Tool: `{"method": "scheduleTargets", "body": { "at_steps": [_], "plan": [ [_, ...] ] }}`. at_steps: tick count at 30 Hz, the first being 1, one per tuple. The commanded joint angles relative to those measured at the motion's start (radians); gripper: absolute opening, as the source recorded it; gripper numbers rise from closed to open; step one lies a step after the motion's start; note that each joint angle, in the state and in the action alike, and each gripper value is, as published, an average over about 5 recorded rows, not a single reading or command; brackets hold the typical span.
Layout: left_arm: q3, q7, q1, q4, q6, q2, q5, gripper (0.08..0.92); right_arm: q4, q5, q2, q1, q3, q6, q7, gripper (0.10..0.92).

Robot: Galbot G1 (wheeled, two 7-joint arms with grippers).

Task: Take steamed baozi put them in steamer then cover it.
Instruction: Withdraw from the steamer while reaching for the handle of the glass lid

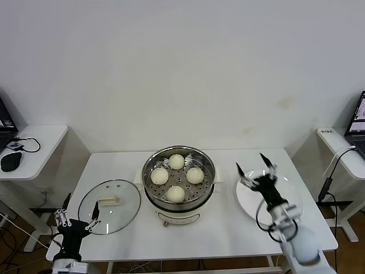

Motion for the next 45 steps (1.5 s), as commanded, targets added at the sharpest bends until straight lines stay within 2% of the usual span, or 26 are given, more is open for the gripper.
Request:
{"method": "scheduleTargets", "body": {
  "at_steps": [1,13,23,45],
  "plan": [
    [-0.029,-0.056,0.012,0.127,-0.078,0.079,0.628,0.823,0.074,-0.005,0.212,-0.333,0.277,0.022,0.002,0.823],
    [0.102,-0.022,-0.122,0.305,-0.058,0.147,0.770,0.823,0.151,-0.010,0.257,-0.391,0.331,-0.022,0.001,0.822],
    [0.132,-0.013,-0.290,0.493,-0.057,0.171,0.757,0.823,0.184,-0.037,0.285,-0.425,0.324,-0.027,0.002,0.823],
    [0.166,0.017,-0.459,0.610,-0.056,0.184,0.729,0.823,0.154,-0.074,0.323,-0.435,0.286,-0.008,0.003,0.823]
  ]
}}
